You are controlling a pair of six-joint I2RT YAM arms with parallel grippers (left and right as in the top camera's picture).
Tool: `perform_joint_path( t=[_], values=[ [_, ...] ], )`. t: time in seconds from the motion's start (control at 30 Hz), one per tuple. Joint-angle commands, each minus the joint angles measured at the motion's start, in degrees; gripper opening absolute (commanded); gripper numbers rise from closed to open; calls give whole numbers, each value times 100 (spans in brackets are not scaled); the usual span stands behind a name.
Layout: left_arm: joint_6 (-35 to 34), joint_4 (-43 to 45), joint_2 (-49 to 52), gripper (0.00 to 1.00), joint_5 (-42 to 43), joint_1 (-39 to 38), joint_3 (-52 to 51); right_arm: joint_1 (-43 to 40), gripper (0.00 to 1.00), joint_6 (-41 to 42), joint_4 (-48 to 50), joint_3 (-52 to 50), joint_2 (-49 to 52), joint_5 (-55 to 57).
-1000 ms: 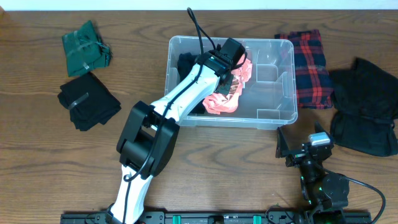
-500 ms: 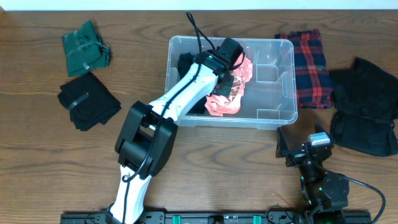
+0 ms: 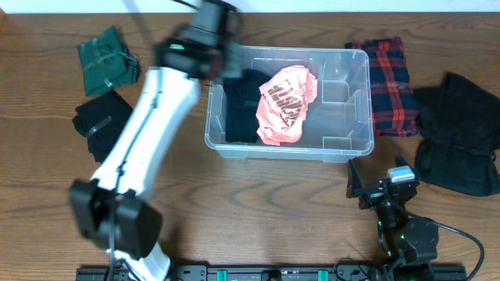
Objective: Pack container
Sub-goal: 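Move the left gripper to the other black folded garment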
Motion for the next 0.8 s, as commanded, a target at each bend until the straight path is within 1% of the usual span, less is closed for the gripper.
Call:
perform_joint_path(
  t=[0.0, 0.1, 0.13, 0.2, 0.27, 0.33, 0.37, 0.53, 0.77],
  values=[
    [-33, -197, -269, 23, -26, 640, 131, 44, 99, -90, -22, -9, -31, -2],
    [-31, -485, -293, 24, -63, 1198, 131, 44, 99, -90, -22, -9, -31, -2],
    [-33, -590, -275, 28, -146, 1366, 122, 44, 99, -90, -22, -9, -31, -2],
    [-33, -811, -234, 44, -450, 1681, 94, 44, 99, -90, -22, -9, -31, -4],
    [-68, -973, -186, 64, -772, 1985, 7, 44, 99, -90, -22, -9, -31, -4],
    [-330, -1067, -136, 77, -1086, 2267, -129, 44, 99, -90, -22, -9, -31, -4],
    [-450, -1073, -120, 82, -1126, 2398, -208, 44, 99, -90, -22, -9, -31, -2],
    [-970, -675, -79, 84, -1123, 2929, -931, 44, 99, -90, -22, -9, -31, -4],
    [-1045, 260, -79, 84, -1128, 3077, -1917, 44, 99, -90, -22, -9, -31, -4]
  ],
)
